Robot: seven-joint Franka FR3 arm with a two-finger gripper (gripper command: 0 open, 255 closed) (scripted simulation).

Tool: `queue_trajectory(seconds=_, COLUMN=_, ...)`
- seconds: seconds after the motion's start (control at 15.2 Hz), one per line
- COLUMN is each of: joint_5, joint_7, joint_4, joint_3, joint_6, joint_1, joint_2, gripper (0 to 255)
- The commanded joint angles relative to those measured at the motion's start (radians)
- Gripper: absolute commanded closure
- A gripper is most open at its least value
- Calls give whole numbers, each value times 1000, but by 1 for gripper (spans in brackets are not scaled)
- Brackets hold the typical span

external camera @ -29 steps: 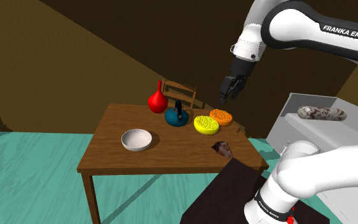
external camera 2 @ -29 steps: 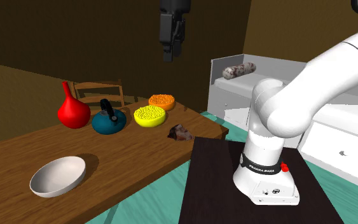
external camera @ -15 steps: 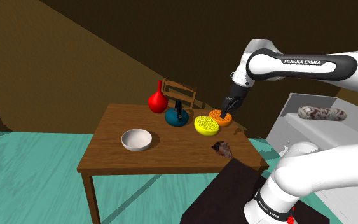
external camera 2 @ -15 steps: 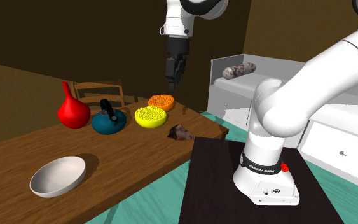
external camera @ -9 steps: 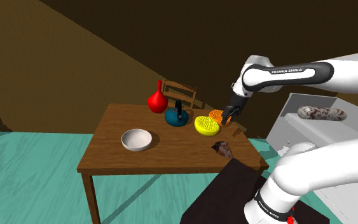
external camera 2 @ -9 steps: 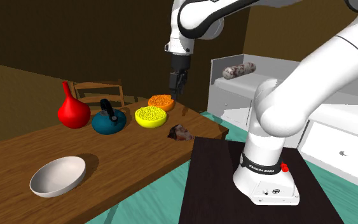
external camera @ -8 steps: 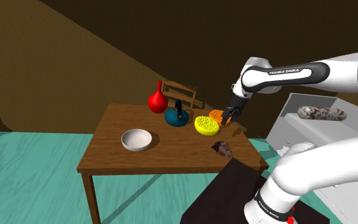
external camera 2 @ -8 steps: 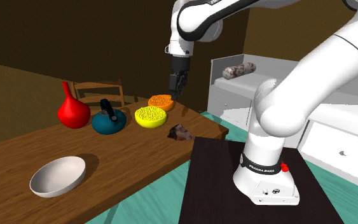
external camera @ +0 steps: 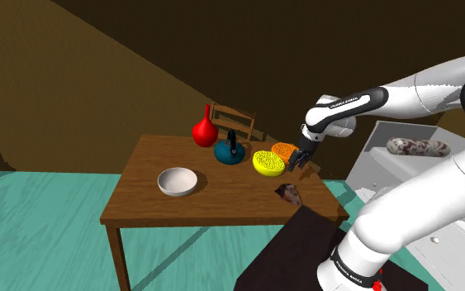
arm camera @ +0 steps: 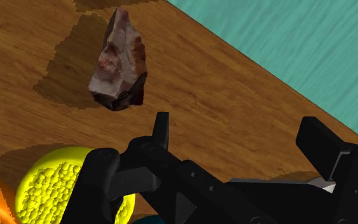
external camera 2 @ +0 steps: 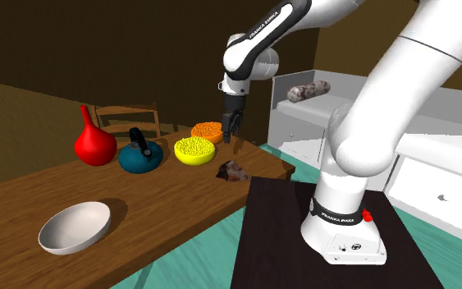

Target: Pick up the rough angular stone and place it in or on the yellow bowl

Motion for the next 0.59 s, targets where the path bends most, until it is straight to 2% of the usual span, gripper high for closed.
queue_trajectory(seconds=0.0, joint_5=37, joint_7=-60, joint_4=12, joint_3=-48, joint_6=59, joint_1=14, joint_2=81, gripper=0)
queue_trajectory(seconds=0.26, joint_5=181, joint_7=-226, joint_4=60, joint_3=-142, joint_6=151, joint_1=57, joint_2=265, gripper=0)
queue_trajectory(seconds=0.4, joint_5=294, joint_7=-335, joint_4=96, joint_3=-174, joint_6=180, joint_1=72, joint_2=369, gripper=0)
queue_trajectory(seconds=0.53, joint_5=422, joint_7=-451, joint_4=139, joint_3=-180, joint_6=194, joint_1=64, joint_2=478, gripper=0)
